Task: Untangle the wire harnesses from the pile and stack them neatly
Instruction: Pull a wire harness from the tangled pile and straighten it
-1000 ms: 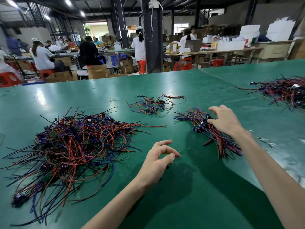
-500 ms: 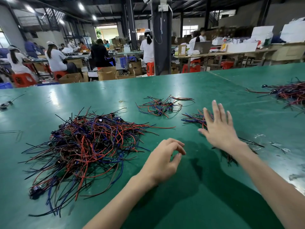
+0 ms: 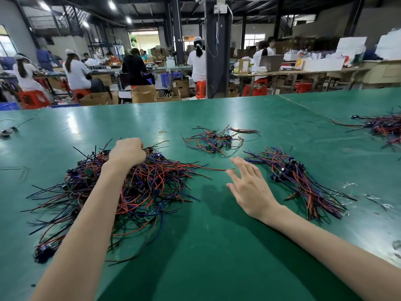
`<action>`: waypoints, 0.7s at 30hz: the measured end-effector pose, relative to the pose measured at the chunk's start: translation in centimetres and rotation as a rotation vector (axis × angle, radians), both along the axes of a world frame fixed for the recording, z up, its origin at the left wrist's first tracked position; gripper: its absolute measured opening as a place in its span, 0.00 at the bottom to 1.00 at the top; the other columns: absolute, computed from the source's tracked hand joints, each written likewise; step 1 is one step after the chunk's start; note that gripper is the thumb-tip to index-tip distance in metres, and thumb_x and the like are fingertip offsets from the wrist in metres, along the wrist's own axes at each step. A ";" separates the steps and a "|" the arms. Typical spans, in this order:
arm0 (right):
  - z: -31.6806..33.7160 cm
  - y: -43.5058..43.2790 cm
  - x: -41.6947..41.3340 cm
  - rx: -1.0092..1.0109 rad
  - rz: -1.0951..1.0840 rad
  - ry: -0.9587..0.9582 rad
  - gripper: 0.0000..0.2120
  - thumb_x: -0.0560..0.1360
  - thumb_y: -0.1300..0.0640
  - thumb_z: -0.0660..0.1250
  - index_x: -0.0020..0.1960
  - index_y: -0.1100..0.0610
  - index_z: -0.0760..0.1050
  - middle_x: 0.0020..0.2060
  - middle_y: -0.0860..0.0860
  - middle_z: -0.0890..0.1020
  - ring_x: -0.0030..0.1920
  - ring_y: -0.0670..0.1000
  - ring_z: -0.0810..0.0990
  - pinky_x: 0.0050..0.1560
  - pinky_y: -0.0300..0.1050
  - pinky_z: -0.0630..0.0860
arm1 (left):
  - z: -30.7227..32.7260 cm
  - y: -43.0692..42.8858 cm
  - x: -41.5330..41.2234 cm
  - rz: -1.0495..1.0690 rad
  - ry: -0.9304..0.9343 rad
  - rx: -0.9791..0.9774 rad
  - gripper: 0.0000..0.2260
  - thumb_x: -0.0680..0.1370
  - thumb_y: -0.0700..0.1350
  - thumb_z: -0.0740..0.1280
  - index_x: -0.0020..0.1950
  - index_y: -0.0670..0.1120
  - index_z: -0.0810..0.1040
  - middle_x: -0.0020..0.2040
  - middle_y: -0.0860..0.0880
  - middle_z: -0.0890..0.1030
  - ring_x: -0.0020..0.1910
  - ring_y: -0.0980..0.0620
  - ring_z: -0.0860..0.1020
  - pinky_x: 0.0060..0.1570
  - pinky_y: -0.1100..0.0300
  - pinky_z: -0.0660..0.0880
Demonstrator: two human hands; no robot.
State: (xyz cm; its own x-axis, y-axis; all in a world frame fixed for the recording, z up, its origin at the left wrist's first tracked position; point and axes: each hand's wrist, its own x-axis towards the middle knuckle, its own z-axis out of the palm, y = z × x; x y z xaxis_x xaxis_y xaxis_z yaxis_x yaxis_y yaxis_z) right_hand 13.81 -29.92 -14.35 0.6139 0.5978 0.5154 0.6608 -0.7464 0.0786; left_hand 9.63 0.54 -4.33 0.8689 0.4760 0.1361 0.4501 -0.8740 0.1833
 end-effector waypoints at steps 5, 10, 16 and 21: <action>0.4 1.2 1.1 -0.057 -0.008 -0.012 0.11 0.70 0.61 0.72 0.52 0.63 0.80 0.60 0.62 0.76 0.62 0.61 0.75 0.62 0.54 0.71 | -2.3 1.8 0.7 0.063 0.191 0.006 0.16 0.76 0.39 0.58 0.63 0.42 0.73 0.63 0.38 0.74 0.63 0.39 0.70 0.63 0.47 0.69; 0.1 2.1 1.9 -0.085 0.003 0.046 0.13 0.72 0.65 0.68 0.57 0.63 0.78 0.62 0.63 0.74 0.65 0.61 0.73 0.63 0.54 0.69 | -3.3 1.8 0.8 0.085 0.115 0.052 0.11 0.77 0.42 0.61 0.57 0.45 0.78 0.59 0.42 0.77 0.61 0.41 0.71 0.60 0.49 0.69; -0.4 1.4 1.9 -0.034 0.037 0.125 0.15 0.78 0.61 0.61 0.64 0.60 0.74 0.68 0.59 0.69 0.69 0.57 0.66 0.68 0.50 0.61 | -2.5 2.5 0.2 0.059 0.151 0.042 0.11 0.76 0.50 0.66 0.54 0.46 0.81 0.57 0.45 0.78 0.59 0.43 0.74 0.60 0.50 0.70; -0.5 0.8 1.6 0.010 0.069 0.163 0.14 0.79 0.59 0.58 0.64 0.58 0.73 0.68 0.56 0.68 0.69 0.55 0.64 0.68 0.48 0.59 | -1.7 2.3 -0.2 -0.039 0.062 -0.028 0.02 0.74 0.42 0.71 0.44 0.49 0.80 0.51 0.45 0.82 0.51 0.44 0.78 0.55 0.47 0.76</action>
